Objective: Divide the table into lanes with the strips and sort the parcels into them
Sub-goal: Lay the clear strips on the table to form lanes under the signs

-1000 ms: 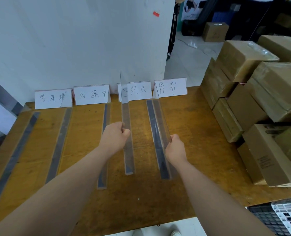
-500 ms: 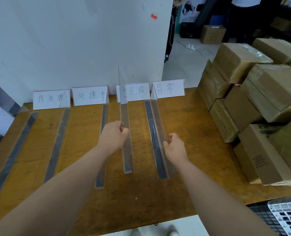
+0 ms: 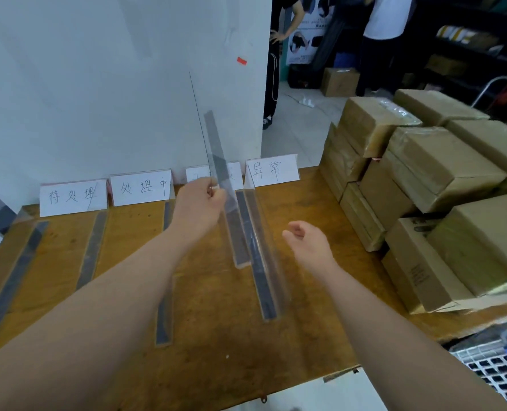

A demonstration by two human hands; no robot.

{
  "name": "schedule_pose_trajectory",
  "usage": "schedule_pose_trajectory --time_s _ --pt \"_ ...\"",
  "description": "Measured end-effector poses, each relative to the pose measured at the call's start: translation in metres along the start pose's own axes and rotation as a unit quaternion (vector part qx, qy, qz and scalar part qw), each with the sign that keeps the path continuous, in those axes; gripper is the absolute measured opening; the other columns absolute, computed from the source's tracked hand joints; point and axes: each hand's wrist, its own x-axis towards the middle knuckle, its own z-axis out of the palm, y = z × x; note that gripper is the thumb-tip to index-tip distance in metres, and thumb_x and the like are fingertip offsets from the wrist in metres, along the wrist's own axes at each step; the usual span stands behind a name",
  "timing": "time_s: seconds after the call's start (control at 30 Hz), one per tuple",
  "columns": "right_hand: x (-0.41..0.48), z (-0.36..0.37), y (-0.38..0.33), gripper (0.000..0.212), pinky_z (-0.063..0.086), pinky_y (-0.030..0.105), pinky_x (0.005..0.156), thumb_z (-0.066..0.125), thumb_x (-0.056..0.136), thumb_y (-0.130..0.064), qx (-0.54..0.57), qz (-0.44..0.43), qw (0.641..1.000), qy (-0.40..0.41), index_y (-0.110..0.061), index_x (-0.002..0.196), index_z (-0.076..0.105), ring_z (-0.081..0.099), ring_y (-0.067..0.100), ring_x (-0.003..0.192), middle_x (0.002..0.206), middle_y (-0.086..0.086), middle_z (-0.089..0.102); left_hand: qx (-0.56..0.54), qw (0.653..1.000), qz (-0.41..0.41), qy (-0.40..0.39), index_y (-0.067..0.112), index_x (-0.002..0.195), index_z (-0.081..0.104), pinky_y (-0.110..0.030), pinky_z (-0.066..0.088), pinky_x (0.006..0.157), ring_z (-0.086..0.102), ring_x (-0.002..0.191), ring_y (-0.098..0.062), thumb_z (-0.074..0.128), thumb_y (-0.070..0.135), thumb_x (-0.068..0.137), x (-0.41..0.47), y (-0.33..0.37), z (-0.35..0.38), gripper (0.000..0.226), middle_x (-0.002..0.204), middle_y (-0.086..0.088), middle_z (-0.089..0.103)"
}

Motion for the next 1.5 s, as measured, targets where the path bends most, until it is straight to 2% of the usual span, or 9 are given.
schedule_pose_trajectory --time_s 0.27,0.37,0.7,0.83,0.97,1.13,1.23,1.33,1.5 --pt "-0.009 -0.052 -0.008 0.033 0.041 0.017 0.088 0.054 0.097 -0.028 0.056 -0.046 0.997 0.028 -0.02 0.129 0.058 0.054 0.004 0.109 0.124 -0.006 0.062 -0.075 0.995 0.039 -0.057 0.006 0.122 0.061 -0.007 0.039 0.04 0.057 0.049 -0.009 0.042 0.014 0.099 0.005 0.058 0.033 0.031 0.076 0.0 0.061" --pt "-0.014 -0.069 0.001 0.032 0.045 0.021 0.092 0.054 0.098 -0.028 0.066 -0.048 0.996 0.024 -0.022 0.129 0.058 0.055 0.004 0.11 0.122 -0.009 0.062 -0.07 0.993 0.052 -0.085 0.007 0.126 0.06 0.0 0.038 0.044 0.054 0.057 -0.003 0.042 0.014 0.1 -0.001 0.075 0.056 0.032 0.092 -0.001 0.061" --pt "-0.005 -0.107 0.081 0.033 0.047 0.04 0.103 0.049 0.099 -0.033 0.059 0.05 0.996 -0.042 -0.022 0.129 0.06 0.057 0.011 0.117 0.125 -0.005 0.063 -0.047 0.981 0.001 -0.189 0.017 0.098 0.054 -0.029 0.059 0.059 0.064 0.062 -0.019 0.045 0.017 0.098 -0.028 0.086 0.163 0.009 0.093 -0.015 0.067" --pt "-0.003 -0.113 0.113 0.034 0.044 0.04 0.106 0.049 0.099 -0.036 0.074 0.095 0.99 -0.071 -0.024 0.13 0.059 0.055 0.012 0.12 0.129 -0.006 0.061 -0.02 0.976 -0.026 -0.216 0.025 0.082 0.048 -0.019 0.049 0.043 0.06 0.049 -0.011 0.044 0.016 0.098 -0.035 0.082 0.2 0.019 0.083 -0.015 0.067" --pt "-0.001 -0.114 0.135 0.035 0.042 0.038 0.108 0.047 0.1 -0.036 0.099 0.123 0.983 -0.096 -0.025 0.132 0.057 0.053 0.012 0.122 0.131 -0.007 0.058 -0.027 0.967 -0.065 -0.247 0.011 0.094 0.053 -0.029 0.059 0.054 0.059 0.052 -0.015 0.044 0.015 0.099 -0.044 0.077 0.231 0.012 0.075 -0.009 0.058" --pt "0.001 -0.117 0.15 0.036 0.039 0.035 0.108 0.043 0.102 -0.037 0.141 0.156 0.969 -0.131 -0.029 0.136 0.052 0.048 0.009 0.123 0.125 -0.015 0.053 -0.136 0.937 -0.135 -0.292 0.003 0.143 0.044 -0.031 0.058 0.052 0.062 0.052 -0.016 0.045 0.015 0.103 -0.058 0.074 0.262 0.041 0.075 -0.009 0.061" --pt "0.0 -0.118 0.155 0.039 0.037 0.038 0.11 0.044 0.101 -0.04 0.144 0.153 0.966 -0.148 -0.032 0.138 0.049 0.045 0.013 0.129 0.135 -0.012 0.051 -0.187 0.918 -0.178 -0.3 0.007 0.141 0.047 -0.044 0.062 0.069 0.065 0.061 -0.021 0.047 0.022 0.103 -0.064 0.077 0.272 0.041 0.069 -0.008 0.062" --pt "-0.002 -0.119 0.156 0.045 0.038 0.03 0.103 0.049 0.1 -0.035 0.157 0.151 0.962 -0.167 -0.025 0.143 0.043 0.045 0.011 0.128 0.137 -0.009 0.051 -0.202 0.909 -0.185 -0.314 0.011 0.133 0.053 -0.04 0.06 0.079 0.07 0.075 -0.02 0.042 0.03 0.105 -0.065 0.081 0.27 0.035 0.087 -0.008 0.071" --pt "-0.003 -0.117 0.155 0.046 0.04 0.016 0.085 0.05 0.1 -0.017 0.146 0.148 0.966 -0.153 -0.023 0.145 0.04 0.047 0.004 0.116 0.137 -0.01 0.051 0.01 0.981 -0.048 -0.186 0.011 0.137 0.056 -0.037 0.043 0.107 0.057 0.122 -0.025 0.049 0.025 0.102 -0.062 0.062 0.253 0.039 0.128 -0.007 0.065"
